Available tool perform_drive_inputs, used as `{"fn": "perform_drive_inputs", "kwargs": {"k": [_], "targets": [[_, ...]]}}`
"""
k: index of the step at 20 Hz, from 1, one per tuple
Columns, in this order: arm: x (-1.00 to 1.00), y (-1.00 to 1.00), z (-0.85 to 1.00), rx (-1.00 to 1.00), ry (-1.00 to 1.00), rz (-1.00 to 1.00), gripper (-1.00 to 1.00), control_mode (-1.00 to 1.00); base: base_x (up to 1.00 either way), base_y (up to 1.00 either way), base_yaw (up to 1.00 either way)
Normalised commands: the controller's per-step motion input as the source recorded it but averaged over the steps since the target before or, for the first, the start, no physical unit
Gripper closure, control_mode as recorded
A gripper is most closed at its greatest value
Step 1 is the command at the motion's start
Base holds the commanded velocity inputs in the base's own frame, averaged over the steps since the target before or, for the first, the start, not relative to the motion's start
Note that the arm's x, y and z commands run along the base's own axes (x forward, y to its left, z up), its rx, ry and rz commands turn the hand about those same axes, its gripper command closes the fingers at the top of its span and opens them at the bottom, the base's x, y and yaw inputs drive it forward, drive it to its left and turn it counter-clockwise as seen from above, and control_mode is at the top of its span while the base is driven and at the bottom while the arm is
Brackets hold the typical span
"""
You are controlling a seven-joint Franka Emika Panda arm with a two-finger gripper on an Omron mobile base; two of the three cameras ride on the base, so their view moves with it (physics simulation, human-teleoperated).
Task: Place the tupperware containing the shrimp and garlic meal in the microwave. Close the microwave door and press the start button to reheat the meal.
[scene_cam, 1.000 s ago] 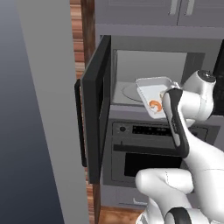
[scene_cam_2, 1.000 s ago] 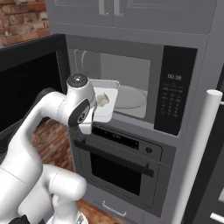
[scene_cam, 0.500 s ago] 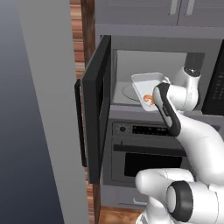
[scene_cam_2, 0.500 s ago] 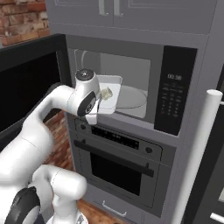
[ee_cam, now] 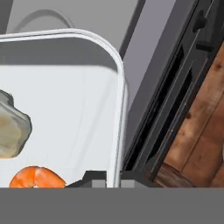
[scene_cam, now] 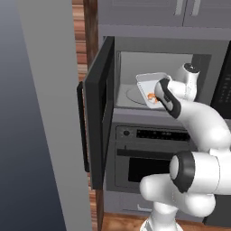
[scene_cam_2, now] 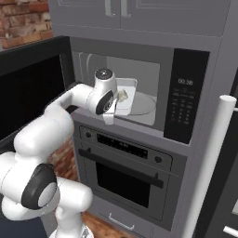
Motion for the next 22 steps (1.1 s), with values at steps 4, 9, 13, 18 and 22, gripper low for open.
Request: {"fn": "perform_drive_inputs", "kwargs": {"k": [4,9,13,18,22], "targets": [[0.45,-0.13,-0.23,0.00,0.02,0.00,1.00,-1.00,0.00,0.00,0.00],[0.38,-0.12,-0.35,0.00,0.00,0.00,1.00,-1.00,0.00,0.00,0.00],[0.45,-0.16,-0.22,0.00,0.00,0.00,1.00,-1.00,0.00,0.00,0.00],[0.53,-0.27,-0.03,0.00,0.01,0.00,1.00,-1.00,0.00,0.00,0.00],[0.63,-0.17,0.00,0.00,0.04,0.00,1.00,-1.00,0.00,0.00,0.00]]}}
